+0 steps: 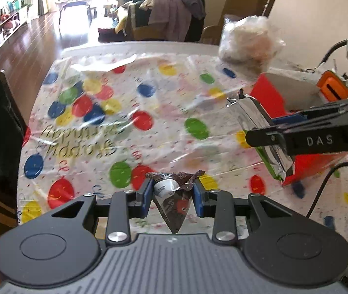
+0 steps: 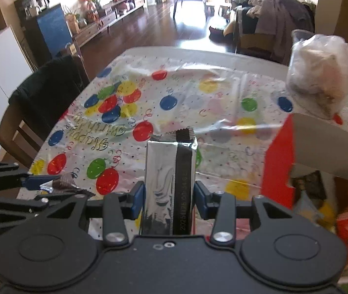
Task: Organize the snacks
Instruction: 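Carry the brown candy and silver bar over the red box with both tools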
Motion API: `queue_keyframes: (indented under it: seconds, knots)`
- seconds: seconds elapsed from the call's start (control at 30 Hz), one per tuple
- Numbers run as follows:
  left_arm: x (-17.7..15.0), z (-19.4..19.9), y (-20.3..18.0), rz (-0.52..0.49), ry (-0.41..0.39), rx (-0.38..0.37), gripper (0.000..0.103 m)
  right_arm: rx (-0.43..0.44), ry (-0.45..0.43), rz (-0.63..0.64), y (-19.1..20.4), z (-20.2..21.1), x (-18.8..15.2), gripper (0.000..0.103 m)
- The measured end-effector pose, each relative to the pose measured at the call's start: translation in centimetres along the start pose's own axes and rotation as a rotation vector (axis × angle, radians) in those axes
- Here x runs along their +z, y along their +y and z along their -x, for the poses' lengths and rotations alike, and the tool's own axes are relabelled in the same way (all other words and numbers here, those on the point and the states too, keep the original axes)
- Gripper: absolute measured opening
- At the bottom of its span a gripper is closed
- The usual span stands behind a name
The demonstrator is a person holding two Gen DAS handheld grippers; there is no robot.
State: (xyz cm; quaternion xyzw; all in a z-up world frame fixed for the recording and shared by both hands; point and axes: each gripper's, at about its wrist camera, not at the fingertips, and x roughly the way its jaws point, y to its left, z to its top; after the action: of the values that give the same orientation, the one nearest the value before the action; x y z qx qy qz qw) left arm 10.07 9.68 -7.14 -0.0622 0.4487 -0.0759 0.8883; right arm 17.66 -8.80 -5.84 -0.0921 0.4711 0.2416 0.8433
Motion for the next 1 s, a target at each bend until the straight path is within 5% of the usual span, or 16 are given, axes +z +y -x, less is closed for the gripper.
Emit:
queue_keyframes:
  seconds: [0.47, 1.0]
  knots:
    - [4.1, 3.0, -10.1, -0.058, -0.101, -0.076, 0.033, -0.031, -0.088, -0.070, -7.5, 7.6, -2.2, 0.041]
    - [8.6, -1.9, -21.4, -0.096, -0.054, -0.102, 0.033, -0.100, -0.093, -0.145, -19.5, 9.6, -4.6, 0.042]
